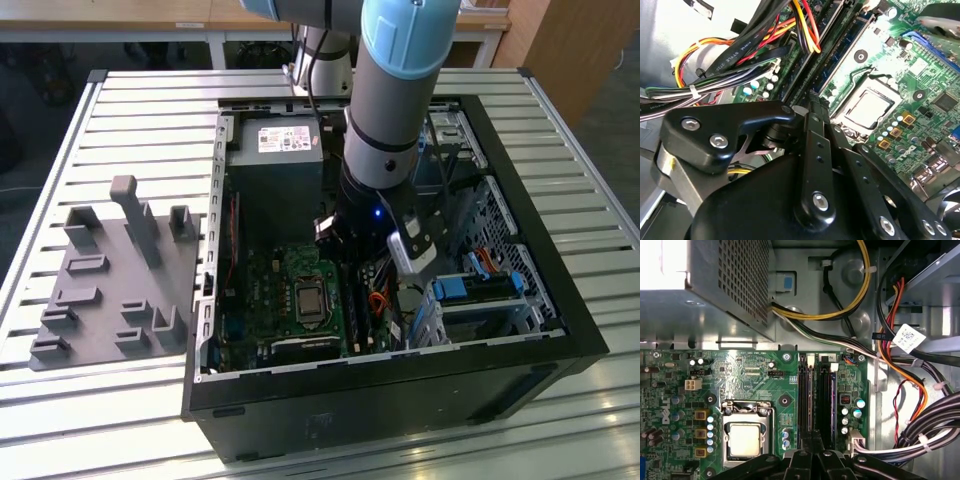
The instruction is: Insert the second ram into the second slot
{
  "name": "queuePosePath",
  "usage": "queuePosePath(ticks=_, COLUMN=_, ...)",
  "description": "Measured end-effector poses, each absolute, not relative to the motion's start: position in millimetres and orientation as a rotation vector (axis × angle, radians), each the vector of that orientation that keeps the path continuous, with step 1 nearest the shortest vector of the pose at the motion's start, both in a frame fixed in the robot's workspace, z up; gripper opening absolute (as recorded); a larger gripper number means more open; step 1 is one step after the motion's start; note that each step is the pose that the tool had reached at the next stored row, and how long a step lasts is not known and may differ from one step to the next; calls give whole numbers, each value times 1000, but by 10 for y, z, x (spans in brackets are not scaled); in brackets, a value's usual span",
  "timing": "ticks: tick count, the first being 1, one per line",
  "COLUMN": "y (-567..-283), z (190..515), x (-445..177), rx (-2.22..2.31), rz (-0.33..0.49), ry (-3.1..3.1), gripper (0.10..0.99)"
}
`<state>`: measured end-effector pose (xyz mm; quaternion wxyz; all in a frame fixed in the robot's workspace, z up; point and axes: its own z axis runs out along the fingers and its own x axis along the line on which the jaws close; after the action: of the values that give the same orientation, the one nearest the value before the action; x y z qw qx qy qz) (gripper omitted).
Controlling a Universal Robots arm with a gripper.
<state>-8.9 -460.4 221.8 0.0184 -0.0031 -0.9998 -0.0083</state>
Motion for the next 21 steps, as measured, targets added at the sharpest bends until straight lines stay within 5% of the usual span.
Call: queuePosePath(ticks=21, y=-4604, z=2285, x=-90, rx=-10, rz=-24, ry=-3105, gripper=106)
